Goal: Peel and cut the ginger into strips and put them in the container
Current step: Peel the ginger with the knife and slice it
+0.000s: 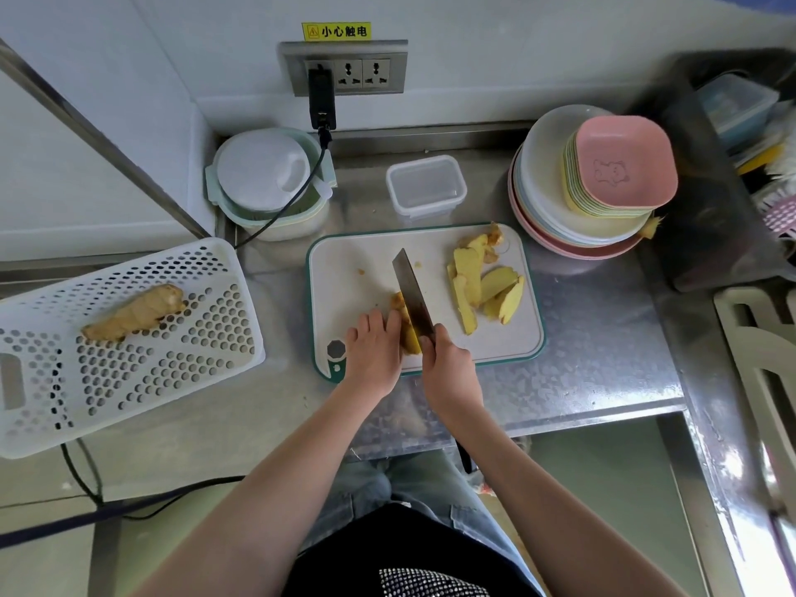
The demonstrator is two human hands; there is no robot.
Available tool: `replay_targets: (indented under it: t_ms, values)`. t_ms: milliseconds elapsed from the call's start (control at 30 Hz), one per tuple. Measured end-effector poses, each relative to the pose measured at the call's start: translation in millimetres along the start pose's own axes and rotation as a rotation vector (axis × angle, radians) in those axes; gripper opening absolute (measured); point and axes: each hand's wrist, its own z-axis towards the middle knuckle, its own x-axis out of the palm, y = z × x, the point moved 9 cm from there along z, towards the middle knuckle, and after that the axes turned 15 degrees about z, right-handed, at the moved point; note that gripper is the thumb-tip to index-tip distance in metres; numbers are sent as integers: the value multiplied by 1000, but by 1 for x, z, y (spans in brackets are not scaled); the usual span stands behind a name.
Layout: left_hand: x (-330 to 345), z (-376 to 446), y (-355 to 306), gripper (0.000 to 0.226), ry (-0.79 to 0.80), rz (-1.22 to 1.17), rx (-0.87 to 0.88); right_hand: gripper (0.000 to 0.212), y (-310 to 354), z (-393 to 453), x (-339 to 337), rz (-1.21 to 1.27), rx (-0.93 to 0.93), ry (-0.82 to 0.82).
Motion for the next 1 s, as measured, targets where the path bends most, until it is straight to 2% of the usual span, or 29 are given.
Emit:
replay_targets:
  t_ms: [633,667,767,800,833,900,1000]
  values:
    - [5,1,2,39,46,-47,3,15,4,-5,7,-123,28,-6]
    - [0,-1,4,37,35,-95,-11,14,4,-5,8,-132,35,-11]
    - [-40,-2,23,17,-96,-617,-222,6,4,-6,11,-143,58,-10]
    - [-53,3,26,21,-142,-726,-288,6,4,-6,11,-141,66,-9]
    - [-67,12,25,28,-169,-707,-314,6,4,-5,12,-138,72,-8]
    - [-86,31,19,36,-146,-490,-295,9,3,-5,12,-127,76,-17]
    - [-89,50,10,25,-67,-218,-227,9,4,-5,12,-154,78,-11]
